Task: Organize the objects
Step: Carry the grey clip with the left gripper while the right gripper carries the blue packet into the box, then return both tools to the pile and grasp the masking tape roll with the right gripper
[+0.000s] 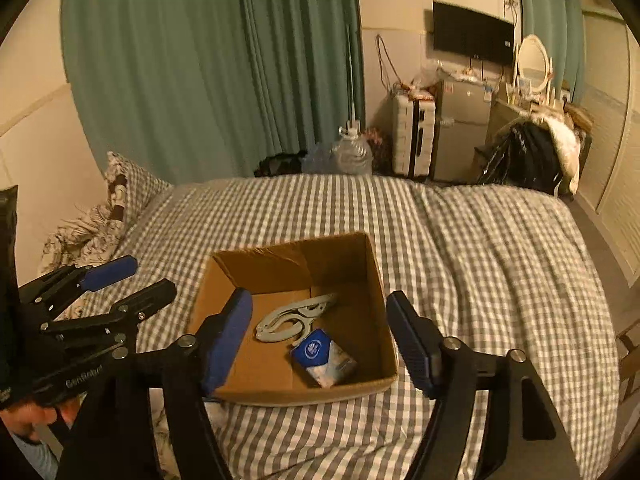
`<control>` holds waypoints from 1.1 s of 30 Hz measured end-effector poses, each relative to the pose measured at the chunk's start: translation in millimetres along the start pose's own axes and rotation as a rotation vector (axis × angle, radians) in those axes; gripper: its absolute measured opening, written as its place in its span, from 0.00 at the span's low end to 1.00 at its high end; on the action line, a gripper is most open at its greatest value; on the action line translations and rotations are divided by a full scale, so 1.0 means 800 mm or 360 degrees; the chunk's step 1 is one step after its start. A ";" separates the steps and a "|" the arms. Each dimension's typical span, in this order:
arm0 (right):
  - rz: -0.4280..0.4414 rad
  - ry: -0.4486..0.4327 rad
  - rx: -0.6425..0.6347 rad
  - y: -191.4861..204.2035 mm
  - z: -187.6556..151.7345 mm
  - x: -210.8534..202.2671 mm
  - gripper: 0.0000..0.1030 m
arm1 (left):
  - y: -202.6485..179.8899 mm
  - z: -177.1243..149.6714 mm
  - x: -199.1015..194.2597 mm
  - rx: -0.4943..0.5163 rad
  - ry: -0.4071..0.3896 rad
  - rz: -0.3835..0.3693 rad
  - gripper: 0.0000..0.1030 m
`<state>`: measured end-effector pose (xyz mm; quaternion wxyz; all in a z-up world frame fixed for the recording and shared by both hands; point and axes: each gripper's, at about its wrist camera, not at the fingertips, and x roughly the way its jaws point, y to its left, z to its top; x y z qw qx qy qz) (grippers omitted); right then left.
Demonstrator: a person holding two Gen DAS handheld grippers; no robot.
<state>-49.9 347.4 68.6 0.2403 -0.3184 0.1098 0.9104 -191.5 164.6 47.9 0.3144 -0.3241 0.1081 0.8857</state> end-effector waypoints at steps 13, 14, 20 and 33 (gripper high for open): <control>0.0005 -0.0308 -0.0171 0.087 -0.022 -0.162 0.99 | 0.065 -0.049 -0.172 -0.0109 -0.0225 0.0206 1.00; 0.0002 -0.0330 -0.0190 0.092 -0.027 -0.168 1.00 | 0.069 -0.055 -0.176 -0.0118 -0.0220 0.0210 1.00; 0.0020 -0.0260 -0.0313 0.126 -0.075 -0.166 1.00 | 0.092 -0.109 -0.177 -0.0179 -0.0173 0.0303 1.00; 0.0159 0.0380 -0.0294 0.154 -0.218 0.017 1.00 | 0.102 -0.262 -0.061 -0.0334 0.0210 0.0304 1.00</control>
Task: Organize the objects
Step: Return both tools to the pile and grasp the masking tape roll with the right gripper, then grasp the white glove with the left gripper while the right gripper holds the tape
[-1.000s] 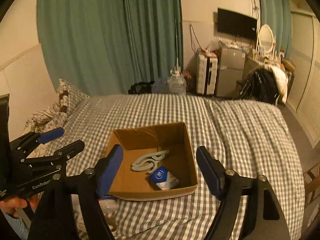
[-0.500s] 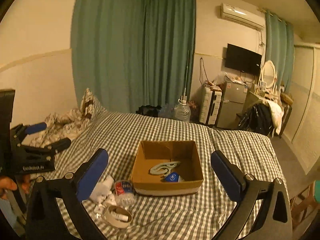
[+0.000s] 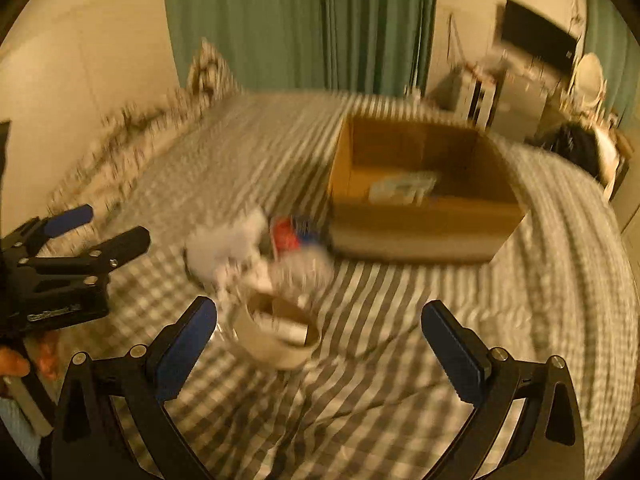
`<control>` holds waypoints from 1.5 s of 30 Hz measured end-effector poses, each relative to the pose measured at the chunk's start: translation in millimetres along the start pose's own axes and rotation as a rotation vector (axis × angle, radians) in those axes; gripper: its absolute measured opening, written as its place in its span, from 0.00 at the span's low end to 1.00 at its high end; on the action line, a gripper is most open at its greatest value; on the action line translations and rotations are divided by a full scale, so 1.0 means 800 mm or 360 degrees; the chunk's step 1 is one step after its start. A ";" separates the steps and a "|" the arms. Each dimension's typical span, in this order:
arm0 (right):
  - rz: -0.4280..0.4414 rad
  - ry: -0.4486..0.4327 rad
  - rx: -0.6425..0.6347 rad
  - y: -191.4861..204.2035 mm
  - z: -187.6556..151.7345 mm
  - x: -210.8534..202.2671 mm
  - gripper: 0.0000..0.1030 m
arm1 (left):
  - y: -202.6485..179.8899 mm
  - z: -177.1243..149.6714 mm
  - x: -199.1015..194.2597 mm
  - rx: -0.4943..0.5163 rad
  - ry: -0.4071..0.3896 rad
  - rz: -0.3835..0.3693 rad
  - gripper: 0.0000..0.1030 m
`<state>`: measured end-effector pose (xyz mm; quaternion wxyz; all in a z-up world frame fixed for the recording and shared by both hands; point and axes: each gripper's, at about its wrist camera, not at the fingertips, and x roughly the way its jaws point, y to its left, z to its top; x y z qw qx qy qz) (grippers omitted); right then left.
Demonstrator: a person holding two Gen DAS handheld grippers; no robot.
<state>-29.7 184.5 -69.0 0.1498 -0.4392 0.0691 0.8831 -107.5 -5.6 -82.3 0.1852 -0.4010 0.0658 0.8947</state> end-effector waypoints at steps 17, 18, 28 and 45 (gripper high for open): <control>0.0026 0.0409 -0.0206 0.044 -0.023 0.112 0.70 | -0.001 -0.024 0.049 0.0011 0.0249 0.0028 1.00; 0.0038 0.0428 -0.0214 0.045 -0.022 0.116 0.68 | -0.001 -0.023 0.049 0.0014 0.0251 0.0029 1.00; 0.0026 0.0193 -0.0080 0.015 0.000 0.071 0.30 | -0.011 0.003 0.061 0.0099 0.0240 0.0011 1.00; 0.0128 0.0155 0.0162 -0.031 0.009 0.064 0.29 | -0.019 0.029 0.148 0.0120 0.0445 -0.0124 0.66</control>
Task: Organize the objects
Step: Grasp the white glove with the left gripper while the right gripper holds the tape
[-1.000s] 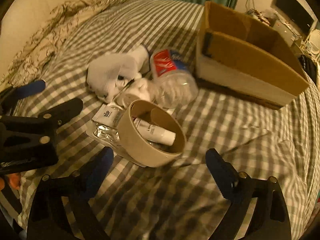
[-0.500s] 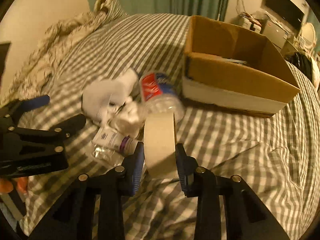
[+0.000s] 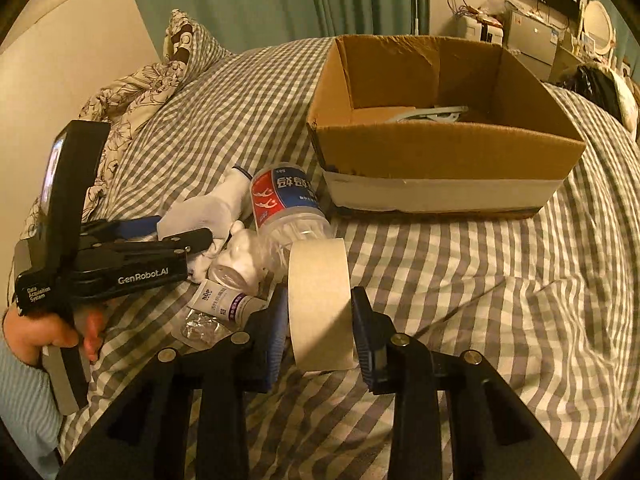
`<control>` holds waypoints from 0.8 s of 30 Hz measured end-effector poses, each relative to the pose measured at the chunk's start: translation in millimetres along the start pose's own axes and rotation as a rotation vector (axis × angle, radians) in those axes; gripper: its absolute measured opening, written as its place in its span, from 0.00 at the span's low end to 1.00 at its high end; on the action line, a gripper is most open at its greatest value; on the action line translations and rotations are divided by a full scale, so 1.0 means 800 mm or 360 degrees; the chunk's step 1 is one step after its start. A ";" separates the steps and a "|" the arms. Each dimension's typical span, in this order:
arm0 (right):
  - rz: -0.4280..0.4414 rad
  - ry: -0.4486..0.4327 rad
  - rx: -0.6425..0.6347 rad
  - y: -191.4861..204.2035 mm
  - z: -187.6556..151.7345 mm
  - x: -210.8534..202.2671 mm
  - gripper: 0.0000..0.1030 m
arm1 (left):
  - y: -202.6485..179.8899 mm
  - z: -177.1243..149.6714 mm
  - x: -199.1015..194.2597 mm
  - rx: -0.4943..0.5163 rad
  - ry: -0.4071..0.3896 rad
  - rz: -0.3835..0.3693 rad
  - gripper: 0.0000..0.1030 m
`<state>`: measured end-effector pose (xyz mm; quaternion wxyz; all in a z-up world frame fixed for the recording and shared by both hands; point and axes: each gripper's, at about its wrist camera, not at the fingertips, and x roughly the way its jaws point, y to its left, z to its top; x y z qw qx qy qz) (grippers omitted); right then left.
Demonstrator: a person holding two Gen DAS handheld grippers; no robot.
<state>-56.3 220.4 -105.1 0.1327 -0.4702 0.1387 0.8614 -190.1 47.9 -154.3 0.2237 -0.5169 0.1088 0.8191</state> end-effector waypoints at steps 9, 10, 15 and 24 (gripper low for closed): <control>-0.0016 -0.0069 0.0028 -0.001 -0.002 -0.015 0.29 | 0.009 -0.008 -0.043 -0.0047 -0.0118 0.0013 0.52; -0.0021 -0.0079 0.0028 -0.001 -0.002 -0.018 0.29 | 0.010 -0.008 -0.051 -0.0051 -0.0135 0.0003 0.51; -0.0042 -0.0153 0.0052 -0.004 -0.005 -0.046 0.29 | 0.007 -0.014 -0.096 -0.0026 -0.0247 -0.0001 0.50; -0.0165 -0.0347 0.0067 -0.017 -0.002 -0.129 0.29 | -0.005 -0.018 -0.175 -0.0003 -0.0422 -0.0047 0.49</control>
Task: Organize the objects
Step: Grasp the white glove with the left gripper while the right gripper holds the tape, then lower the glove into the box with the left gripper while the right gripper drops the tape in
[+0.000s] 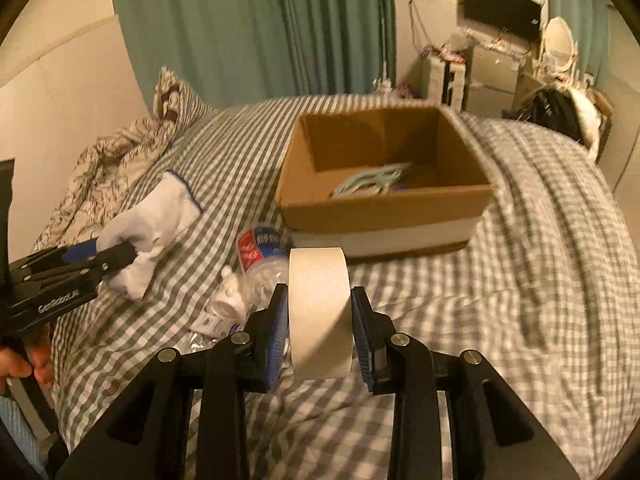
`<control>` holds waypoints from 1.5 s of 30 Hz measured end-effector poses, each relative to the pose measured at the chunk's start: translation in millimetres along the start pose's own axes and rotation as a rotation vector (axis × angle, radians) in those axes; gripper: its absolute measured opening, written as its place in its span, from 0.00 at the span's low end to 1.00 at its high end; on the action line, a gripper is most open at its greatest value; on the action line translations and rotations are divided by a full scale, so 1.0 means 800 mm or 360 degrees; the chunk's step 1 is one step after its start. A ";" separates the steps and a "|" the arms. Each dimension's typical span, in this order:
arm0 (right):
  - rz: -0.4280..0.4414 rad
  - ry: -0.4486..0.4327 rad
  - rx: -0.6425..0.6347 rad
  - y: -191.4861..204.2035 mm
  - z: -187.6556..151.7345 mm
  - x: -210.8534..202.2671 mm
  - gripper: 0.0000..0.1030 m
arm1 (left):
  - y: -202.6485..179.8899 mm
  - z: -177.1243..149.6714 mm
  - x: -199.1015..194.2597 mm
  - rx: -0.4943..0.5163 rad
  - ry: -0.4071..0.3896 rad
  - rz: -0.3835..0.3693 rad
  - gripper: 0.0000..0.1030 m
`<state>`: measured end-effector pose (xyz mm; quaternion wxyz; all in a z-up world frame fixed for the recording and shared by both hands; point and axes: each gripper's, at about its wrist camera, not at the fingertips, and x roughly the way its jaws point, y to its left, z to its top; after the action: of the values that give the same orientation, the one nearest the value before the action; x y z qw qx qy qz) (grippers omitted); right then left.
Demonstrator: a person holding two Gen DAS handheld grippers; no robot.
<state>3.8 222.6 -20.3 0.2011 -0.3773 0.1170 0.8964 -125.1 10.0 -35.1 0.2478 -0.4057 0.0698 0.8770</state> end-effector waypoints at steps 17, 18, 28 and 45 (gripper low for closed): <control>-0.0064 -0.0366 -0.0044 -0.034 0.113 -0.109 0.29 | -0.084 0.097 -0.062 0.0135 -0.0252 -0.0123 0.49; -0.0066 -0.0374 -0.0040 -0.039 0.120 -0.108 0.29 | -0.090 0.105 -0.059 0.0142 -0.0255 -0.0134 0.49; -0.0089 -0.0359 0.0022 -0.088 0.186 -0.044 0.29 | -0.148 0.174 0.017 0.0197 -0.0227 -0.0184 0.49; -0.0108 -0.0128 0.0111 -0.152 0.203 0.131 0.29 | -0.188 0.184 0.182 0.0258 -0.0018 -0.0223 0.53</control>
<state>-110.7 418.4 8.5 0.2489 -0.3374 0.1270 0.8989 -230.7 242.8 -34.4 0.3409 -0.3832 0.1106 0.8513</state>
